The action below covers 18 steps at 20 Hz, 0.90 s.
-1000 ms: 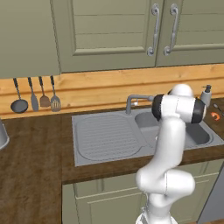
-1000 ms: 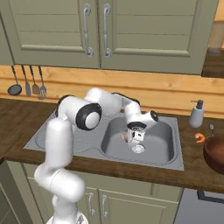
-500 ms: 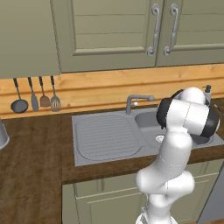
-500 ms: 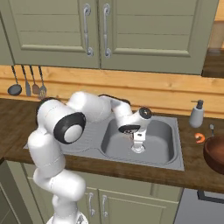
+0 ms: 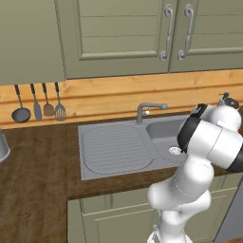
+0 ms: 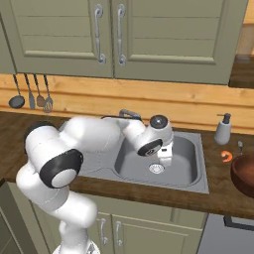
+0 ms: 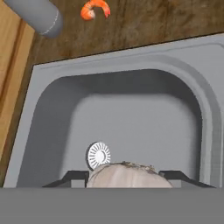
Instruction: Pick the garlic from the sink and place it in the bowl. Then pick the bowl and place it in the microwave. Then close the microwave door and press the start button.
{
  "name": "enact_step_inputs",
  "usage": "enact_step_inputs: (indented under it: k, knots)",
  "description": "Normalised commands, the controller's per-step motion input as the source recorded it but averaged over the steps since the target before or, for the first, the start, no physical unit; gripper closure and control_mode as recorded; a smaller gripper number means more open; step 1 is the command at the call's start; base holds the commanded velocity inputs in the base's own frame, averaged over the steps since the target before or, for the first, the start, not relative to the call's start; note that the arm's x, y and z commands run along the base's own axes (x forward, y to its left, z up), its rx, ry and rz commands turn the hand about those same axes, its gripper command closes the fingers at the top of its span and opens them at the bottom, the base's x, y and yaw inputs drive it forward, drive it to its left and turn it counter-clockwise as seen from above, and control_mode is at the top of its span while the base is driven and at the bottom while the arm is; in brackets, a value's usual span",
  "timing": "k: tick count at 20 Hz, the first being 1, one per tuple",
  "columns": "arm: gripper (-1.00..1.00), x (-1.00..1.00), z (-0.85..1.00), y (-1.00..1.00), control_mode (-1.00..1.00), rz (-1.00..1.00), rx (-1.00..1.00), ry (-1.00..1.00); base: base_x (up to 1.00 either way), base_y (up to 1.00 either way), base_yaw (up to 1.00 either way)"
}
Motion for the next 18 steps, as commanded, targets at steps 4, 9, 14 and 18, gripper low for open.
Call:
enact_step_inputs:
  k: [4,9,14,18]
  knots:
    - [1.0,-0.32,0.73,-0.81,-1.0,-0.17,-0.15,0.0,0.0,0.0,0.0]
    - [1.0,-0.27,0.55,-0.87,-1.0,-0.17,-0.12,0.0,0.0,0.0,0.0]
    - [1.0,-0.25,0.19,-0.74,-1.0,-0.18,-0.05,0.01,0.0,0.0,0.0]
    - [1.0,-0.22,0.19,-0.74,-1.0,-0.19,0.0,0.01,0.0,0.0,0.0]
